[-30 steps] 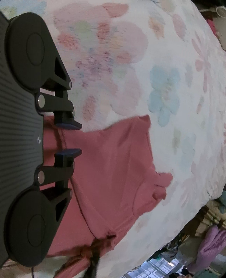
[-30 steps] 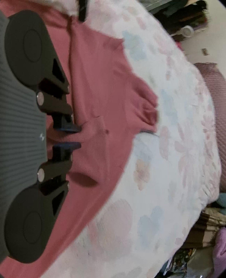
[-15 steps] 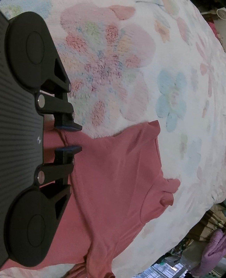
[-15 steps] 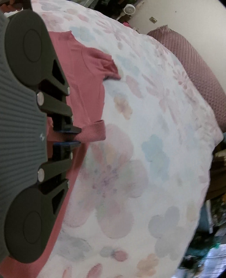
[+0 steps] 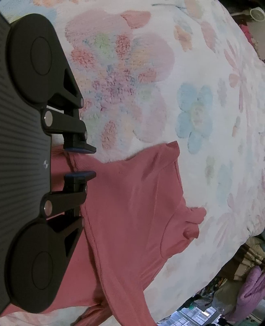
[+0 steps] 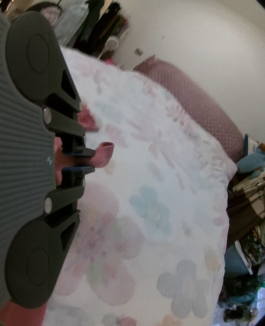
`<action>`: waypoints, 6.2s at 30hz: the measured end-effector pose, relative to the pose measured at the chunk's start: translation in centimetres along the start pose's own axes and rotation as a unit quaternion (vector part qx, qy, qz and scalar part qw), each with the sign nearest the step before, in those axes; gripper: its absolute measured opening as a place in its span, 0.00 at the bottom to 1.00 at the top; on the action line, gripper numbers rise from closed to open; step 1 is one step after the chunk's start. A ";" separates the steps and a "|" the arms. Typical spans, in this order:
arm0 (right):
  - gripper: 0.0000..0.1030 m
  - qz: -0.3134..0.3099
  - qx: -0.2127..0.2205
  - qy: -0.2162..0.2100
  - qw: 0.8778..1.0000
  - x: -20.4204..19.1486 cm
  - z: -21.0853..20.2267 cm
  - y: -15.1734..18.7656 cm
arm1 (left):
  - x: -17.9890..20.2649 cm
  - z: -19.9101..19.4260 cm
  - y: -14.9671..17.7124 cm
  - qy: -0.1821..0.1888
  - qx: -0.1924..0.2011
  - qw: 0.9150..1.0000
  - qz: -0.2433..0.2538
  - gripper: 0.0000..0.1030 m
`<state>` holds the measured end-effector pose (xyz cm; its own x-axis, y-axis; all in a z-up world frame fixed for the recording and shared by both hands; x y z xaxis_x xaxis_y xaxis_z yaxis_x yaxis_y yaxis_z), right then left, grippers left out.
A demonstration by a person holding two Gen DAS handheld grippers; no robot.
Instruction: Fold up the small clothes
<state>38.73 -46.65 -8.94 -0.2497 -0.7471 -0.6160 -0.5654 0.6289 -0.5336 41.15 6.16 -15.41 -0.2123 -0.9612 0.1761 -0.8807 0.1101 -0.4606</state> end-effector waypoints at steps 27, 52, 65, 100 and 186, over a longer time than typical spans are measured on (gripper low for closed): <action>0.04 0.016 -0.013 0.036 0.999 4.7 2.0 1.9 | -5.1 2.3 -8.5 0.043 0.111 0.984 -0.129 0.00; 0.00 0.028 -0.035 0.038 0.998 6.0 4.9 3.5 | -4.2 3.9 -7.7 -0.018 0.104 0.986 -0.127 0.30; 0.36 0.073 -0.064 0.058 0.994 6.8 4.6 6.7 | -4.8 -1.0 0.0 0.066 0.038 0.994 -0.084 0.36; 0.00 -0.142 -0.078 0.061 0.985 -6.8 7.6 6.0 | -5.4 -9.6 0.0 -0.082 0.073 0.993 -0.045 0.30; 0.59 -0.110 -0.020 0.332 0.937 18.9 -25.4 13.3 | 7.1 -14.6 8.1 -0.043 0.088 0.995 0.019 0.48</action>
<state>6.52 -57.88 -12.98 -0.5506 -0.8347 0.0087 -0.6854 0.4461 -0.5756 26.34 3.96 -5.20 -0.1996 -0.9763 0.0838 -0.7830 0.1074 -0.6127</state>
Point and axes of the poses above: each gripper's, at about its wrist camera, not at the fingertips, and z roughly the way its jaws point, x to its right, y to its underside, the point moved 2 cm from there along z, roughly the way its jaws point, and after that the axes turned 3 degrees about -x, right-handed, at the moved point
